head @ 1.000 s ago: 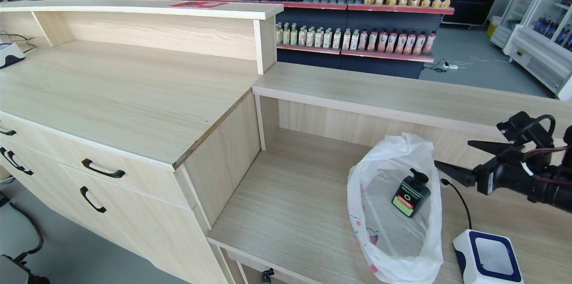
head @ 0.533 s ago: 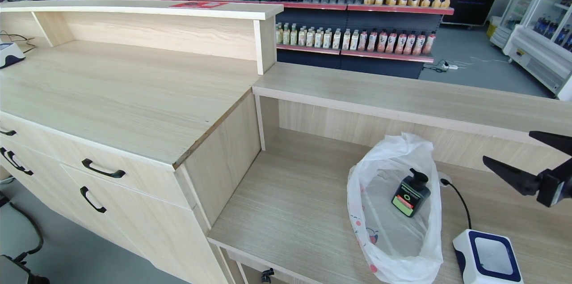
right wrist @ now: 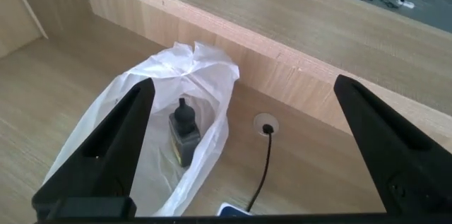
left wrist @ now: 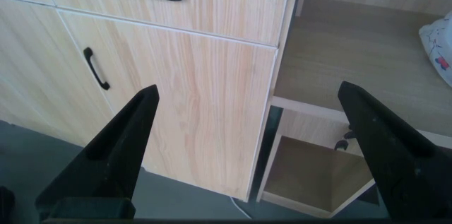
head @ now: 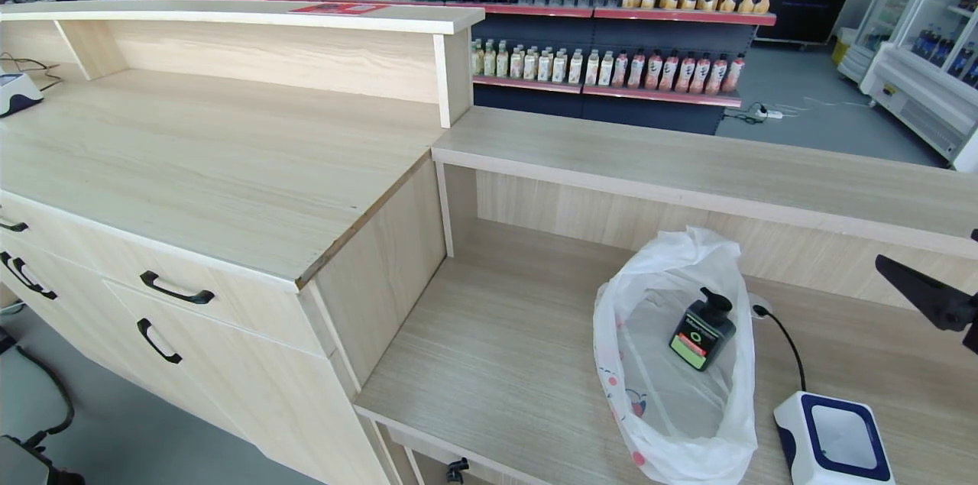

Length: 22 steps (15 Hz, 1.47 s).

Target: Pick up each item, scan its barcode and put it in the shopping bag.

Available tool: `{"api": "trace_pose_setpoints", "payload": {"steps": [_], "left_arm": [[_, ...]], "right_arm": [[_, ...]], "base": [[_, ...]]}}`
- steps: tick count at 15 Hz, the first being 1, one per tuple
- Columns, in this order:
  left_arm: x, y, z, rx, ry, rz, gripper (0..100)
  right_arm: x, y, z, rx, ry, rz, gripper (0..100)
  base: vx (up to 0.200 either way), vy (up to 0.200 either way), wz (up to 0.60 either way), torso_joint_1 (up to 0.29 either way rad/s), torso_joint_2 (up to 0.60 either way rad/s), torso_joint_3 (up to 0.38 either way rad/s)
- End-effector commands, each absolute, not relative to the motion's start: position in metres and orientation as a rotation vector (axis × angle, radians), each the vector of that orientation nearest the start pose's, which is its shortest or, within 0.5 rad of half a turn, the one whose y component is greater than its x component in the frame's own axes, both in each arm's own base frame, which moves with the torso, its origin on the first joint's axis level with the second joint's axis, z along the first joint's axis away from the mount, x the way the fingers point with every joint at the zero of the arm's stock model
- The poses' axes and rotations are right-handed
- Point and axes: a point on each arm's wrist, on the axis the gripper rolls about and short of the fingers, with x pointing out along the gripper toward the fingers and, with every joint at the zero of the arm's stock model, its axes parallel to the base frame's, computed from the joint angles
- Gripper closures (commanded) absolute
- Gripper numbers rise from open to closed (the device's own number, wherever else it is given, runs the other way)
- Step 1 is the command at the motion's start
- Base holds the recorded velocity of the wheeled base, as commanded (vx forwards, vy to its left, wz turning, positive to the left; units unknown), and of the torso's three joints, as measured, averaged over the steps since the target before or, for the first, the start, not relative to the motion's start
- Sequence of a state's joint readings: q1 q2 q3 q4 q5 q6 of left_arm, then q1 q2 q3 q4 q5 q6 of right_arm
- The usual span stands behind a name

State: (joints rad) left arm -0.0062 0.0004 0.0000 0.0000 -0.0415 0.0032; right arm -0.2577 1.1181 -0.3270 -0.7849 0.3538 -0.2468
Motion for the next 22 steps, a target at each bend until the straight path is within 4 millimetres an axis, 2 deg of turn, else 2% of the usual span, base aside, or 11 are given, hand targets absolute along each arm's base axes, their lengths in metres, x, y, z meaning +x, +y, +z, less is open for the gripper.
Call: {"api": "trace_pose_setpoints", "payload": {"steps": [1, 6, 11, 14, 17, 22], "left_arm": [[-0.023, -0.001, 0.076, 0.003, 0.001, -0.048, 0], [-0.023, -0.001, 0.076, 0.002, 0.001, -0.048, 0], [-0.023, -0.001, 0.076, -0.003, 0.000, -0.048, 0], [-0.023, -0.001, 0.076, -0.002, 0.002, -0.048, 0], [-0.023, -0.001, 0.076, 0.002, 0.001, -0.048, 0], [-0.023, -0.001, 0.076, 0.002, 0.001, -0.048, 0]], "right_arm": [[0.144, -0.030, 0.199, -0.246, -0.009, 0.093, 0], [0.144, -0.038, 0.200, -0.244, -0.002, 0.042, 0], [0.149, -0.054, 0.197, -0.223, 0.035, -0.044, 0], [0.156, -0.063, 0.197, -0.220, 0.061, -0.161, 0], [0.160, -0.083, 0.195, -0.227, 0.102, -0.306, 0], [0.152, -0.091, 0.203, -0.323, 0.087, -0.349, 0]], "base": [[0.000, 0.000, 0.00, 0.000, 0.00, 0.000], [0.000, 0.000, 0.00, 0.000, 0.00, 0.000], [-0.200, 0.200, 0.00, 0.007, 0.00, 0.001], [-0.200, 0.200, 0.00, -0.004, 0.00, 0.005], [0.000, 0.000, 0.00, 0.000, 0.00, 0.000], [0.000, 0.000, -0.12, 0.000, 0.00, 0.000]]}}
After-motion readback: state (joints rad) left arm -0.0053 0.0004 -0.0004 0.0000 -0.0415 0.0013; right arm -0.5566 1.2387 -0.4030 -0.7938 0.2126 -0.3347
